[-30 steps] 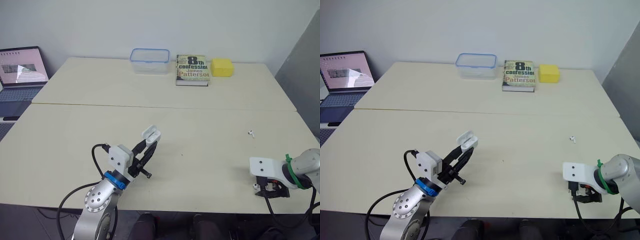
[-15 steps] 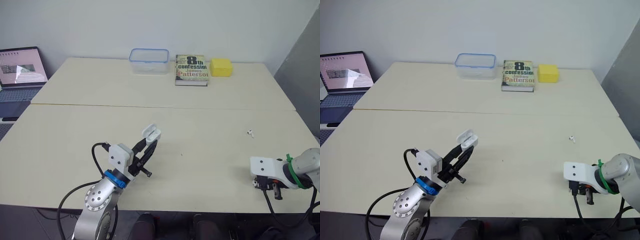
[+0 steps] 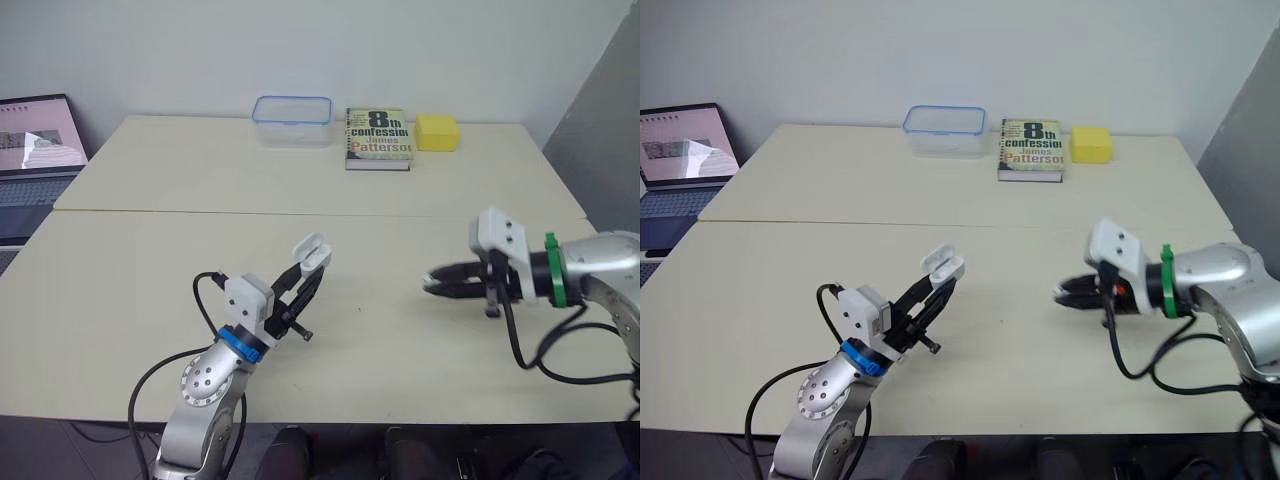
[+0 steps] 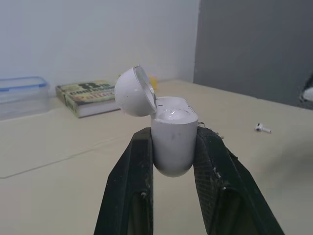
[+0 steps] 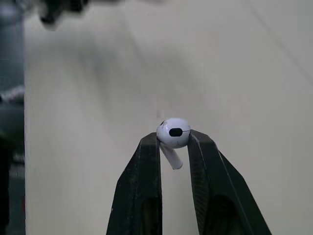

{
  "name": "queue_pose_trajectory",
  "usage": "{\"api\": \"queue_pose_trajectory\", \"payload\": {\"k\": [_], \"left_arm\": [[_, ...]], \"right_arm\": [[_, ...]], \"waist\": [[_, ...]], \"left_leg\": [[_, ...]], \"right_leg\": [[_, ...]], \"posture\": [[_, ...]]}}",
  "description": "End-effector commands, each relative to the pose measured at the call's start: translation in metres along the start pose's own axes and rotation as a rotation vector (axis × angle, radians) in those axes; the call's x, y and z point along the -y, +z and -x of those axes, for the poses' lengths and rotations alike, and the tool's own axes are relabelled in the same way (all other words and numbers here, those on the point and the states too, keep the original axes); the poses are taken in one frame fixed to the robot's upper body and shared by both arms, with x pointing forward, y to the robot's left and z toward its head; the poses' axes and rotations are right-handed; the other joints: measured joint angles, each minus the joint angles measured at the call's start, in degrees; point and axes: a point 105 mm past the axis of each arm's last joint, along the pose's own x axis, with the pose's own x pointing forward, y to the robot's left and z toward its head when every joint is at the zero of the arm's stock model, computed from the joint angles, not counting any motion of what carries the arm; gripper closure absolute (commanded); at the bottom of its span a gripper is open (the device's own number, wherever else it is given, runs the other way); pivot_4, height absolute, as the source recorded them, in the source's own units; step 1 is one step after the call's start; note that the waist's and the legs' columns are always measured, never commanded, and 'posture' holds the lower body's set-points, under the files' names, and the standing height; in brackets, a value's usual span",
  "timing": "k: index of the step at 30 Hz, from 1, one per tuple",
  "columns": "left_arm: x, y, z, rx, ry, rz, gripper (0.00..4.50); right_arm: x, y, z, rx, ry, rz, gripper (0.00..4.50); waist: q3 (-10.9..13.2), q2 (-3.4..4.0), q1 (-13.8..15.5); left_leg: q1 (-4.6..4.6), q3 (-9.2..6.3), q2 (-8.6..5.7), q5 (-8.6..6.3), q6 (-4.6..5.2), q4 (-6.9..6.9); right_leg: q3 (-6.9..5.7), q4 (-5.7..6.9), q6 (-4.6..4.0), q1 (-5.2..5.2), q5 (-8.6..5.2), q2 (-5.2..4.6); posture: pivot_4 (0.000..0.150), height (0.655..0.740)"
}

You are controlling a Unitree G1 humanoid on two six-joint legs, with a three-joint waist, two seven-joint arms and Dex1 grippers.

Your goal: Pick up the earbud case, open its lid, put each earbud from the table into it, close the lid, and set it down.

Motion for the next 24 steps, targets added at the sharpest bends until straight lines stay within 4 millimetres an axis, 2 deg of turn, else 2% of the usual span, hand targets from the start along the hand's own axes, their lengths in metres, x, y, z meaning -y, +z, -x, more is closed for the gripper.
{"api": "queue_pose_trajectory", "payload": {"k": [1,4,10,19,24], "left_arm": [[0.002,0.010,-0.006,0.045,-0.003,-0.005,3.75],[0.003,0.012,-0.011,0.054,-0.004,-0.006,3.75],[0.004,0.015,-0.015,0.066,0.004,-0.016,3.75],[0.004,0.014,-0.021,0.079,0.015,-0.021,3.75],[0.005,0.013,-0.022,0.082,0.011,-0.028,3.75]], "right_arm": [[0.006,0.028,-0.003,0.167,-0.085,-0.036,4.11],[0.002,0.050,-0.018,0.394,-0.108,-0.061,4.11],[-0.017,0.054,-0.047,0.540,-0.099,-0.198,4.11],[-0.033,0.044,-0.079,0.548,-0.113,-0.230,4.11],[-0.036,0.039,-0.089,0.541,-0.113,-0.238,4.11]], "waist": [[-0.01,0.01,0.01],[-0.01,0.01,0.11],[-0.03,0.06,-0.27],[-0.05,0.09,-0.42],[-0.05,0.10,-0.46]], "left_leg": [[-0.02,0.00,-0.01,0.00,0.00,0.00],[-0.06,-0.01,-0.01,0.00,0.00,-0.01],[-0.12,0.02,-0.01,0.00,0.01,-0.02],[-0.09,0.03,-0.02,0.01,0.01,-0.03],[-0.09,0.03,-0.02,0.00,0.01,-0.04]], "right_leg": [[0.00,0.03,-0.12,-0.03,0.07,0.00],[-0.01,0.06,-0.22,-0.11,0.13,0.00],[0.03,0.20,-0.24,-0.26,0.14,0.02],[0.04,0.23,-0.23,-0.30,0.14,0.10],[0.04,0.23,-0.23,-0.31,0.13,0.12]], "posture": [[0.150,0.7391],[0.150,0.7391],[0.150,0.7391],[0.150,0.7391],[0.150,0.7391]]}}
